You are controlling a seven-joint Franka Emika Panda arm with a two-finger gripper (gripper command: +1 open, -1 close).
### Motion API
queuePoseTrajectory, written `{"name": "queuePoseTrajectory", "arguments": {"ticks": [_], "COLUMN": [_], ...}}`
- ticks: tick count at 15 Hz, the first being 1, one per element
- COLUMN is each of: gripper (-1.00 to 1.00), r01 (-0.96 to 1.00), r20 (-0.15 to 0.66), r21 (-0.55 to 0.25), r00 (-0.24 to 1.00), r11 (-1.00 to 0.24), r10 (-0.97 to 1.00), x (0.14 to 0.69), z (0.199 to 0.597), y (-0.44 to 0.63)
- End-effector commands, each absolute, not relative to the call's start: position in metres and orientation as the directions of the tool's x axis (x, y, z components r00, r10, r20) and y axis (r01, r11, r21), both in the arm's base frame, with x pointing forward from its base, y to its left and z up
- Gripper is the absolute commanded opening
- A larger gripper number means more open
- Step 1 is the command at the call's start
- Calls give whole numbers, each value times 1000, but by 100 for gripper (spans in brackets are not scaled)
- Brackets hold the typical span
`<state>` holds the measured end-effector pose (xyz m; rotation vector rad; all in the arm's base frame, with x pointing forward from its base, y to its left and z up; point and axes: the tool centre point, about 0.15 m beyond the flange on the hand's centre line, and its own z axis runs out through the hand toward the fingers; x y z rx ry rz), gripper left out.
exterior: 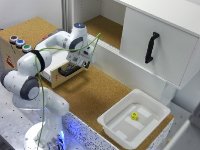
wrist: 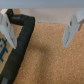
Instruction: Grasp the drawer handle, then close it
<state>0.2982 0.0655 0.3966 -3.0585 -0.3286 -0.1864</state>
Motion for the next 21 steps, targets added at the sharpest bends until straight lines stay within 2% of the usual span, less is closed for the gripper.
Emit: {"name": "queuePoseTrajectory", "arguments": {"ticks": [1,6,13,14,21], "gripper": [100,100,100,-100,-100], "r01": [205,203,199,196,143], "r20": [173,196,155,150,133], "r21": [-51,-54,-66,-66,-53], "r00": [966,962,970,971,982], "r11": [-977,-978,-978,-978,-988], "r10": [194,189,187,185,135], "x": [281,307,326,325,322], "z": [379,370,347,343,323], "y": [93,105,116,116,119]}}
